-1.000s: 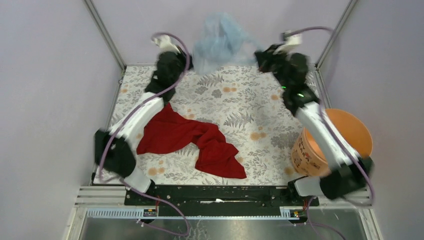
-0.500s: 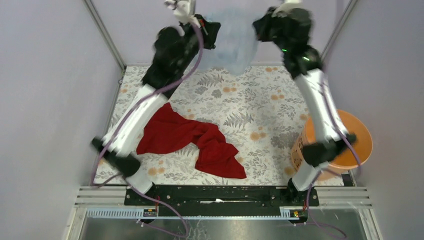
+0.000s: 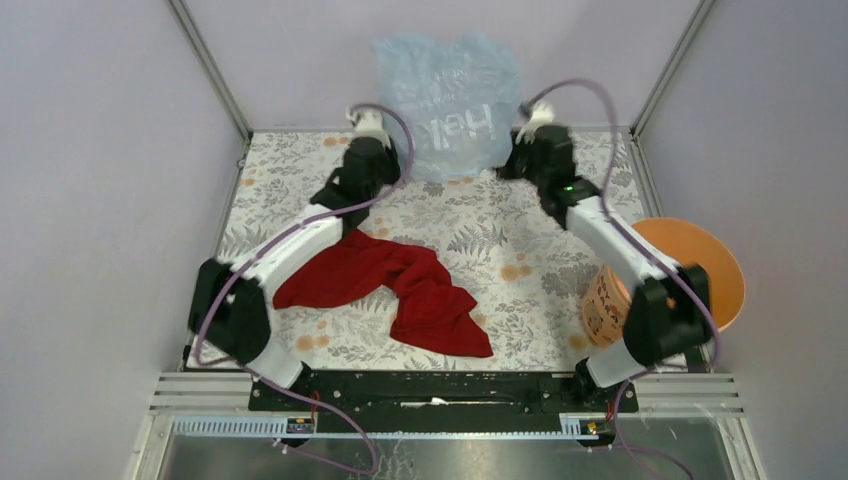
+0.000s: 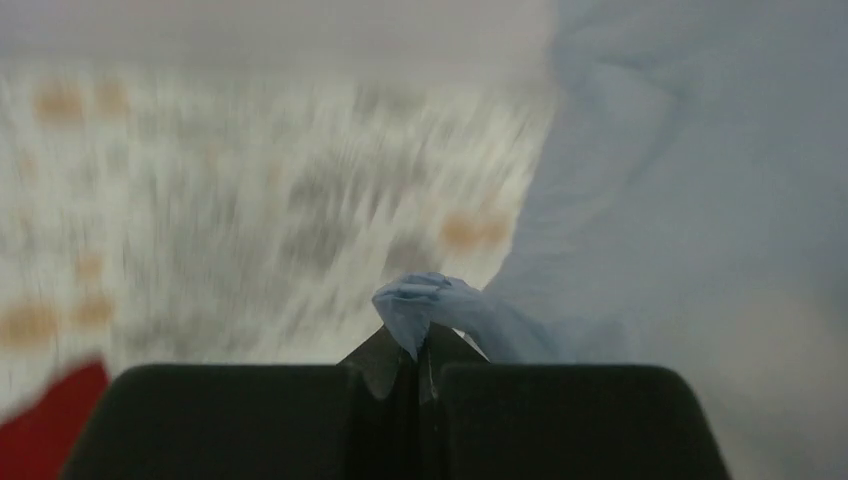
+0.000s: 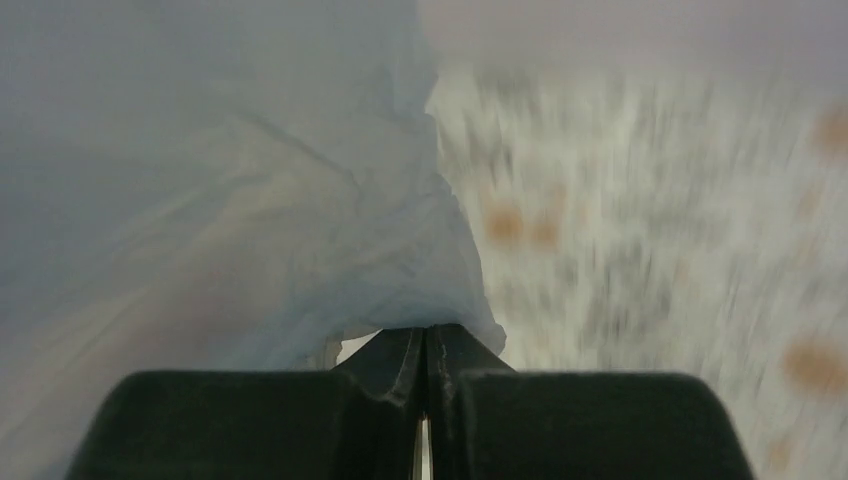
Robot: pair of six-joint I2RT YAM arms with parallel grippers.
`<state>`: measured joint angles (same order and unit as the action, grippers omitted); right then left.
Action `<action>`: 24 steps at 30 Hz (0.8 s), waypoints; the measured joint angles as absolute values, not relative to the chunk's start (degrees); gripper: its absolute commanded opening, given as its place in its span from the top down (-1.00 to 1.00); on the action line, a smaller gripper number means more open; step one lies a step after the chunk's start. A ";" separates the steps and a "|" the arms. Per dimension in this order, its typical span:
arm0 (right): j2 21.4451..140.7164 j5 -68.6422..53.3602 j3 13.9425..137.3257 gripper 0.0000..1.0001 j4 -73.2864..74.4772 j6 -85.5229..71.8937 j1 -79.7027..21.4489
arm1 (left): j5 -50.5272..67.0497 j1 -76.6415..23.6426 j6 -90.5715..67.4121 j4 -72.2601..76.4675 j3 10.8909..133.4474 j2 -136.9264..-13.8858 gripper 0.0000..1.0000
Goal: Put the trash bags into the trash bin
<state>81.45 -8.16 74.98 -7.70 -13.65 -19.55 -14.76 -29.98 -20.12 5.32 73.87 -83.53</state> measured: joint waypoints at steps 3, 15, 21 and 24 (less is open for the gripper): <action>91.59 -9.43 66.32 1.00 -1.69 -15.75 -19.55 | -12.71 -28.99 -22.52 -2.15 68.90 -91.57 1.00; 94.13 -7.35 111.46 1.00 20.95 -12.53 -19.55 | 3.16 -26.96 -25.34 -14.74 108.64 -93.76 1.00; 70.96 -13.72 107.70 1.00 3.11 -11.53 -19.57 | 9.52 -33.15 -22.44 7.31 101.34 -72.79 1.00; 58.54 -16.49 94.78 1.00 -9.80 -11.11 -19.73 | 5.93 -34.30 -20.36 15.70 90.54 -63.37 1.00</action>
<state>58.54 -16.49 94.78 -9.80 -11.11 -19.73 5.93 -34.30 -20.36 15.70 90.54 -63.37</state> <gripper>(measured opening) 0.017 0.005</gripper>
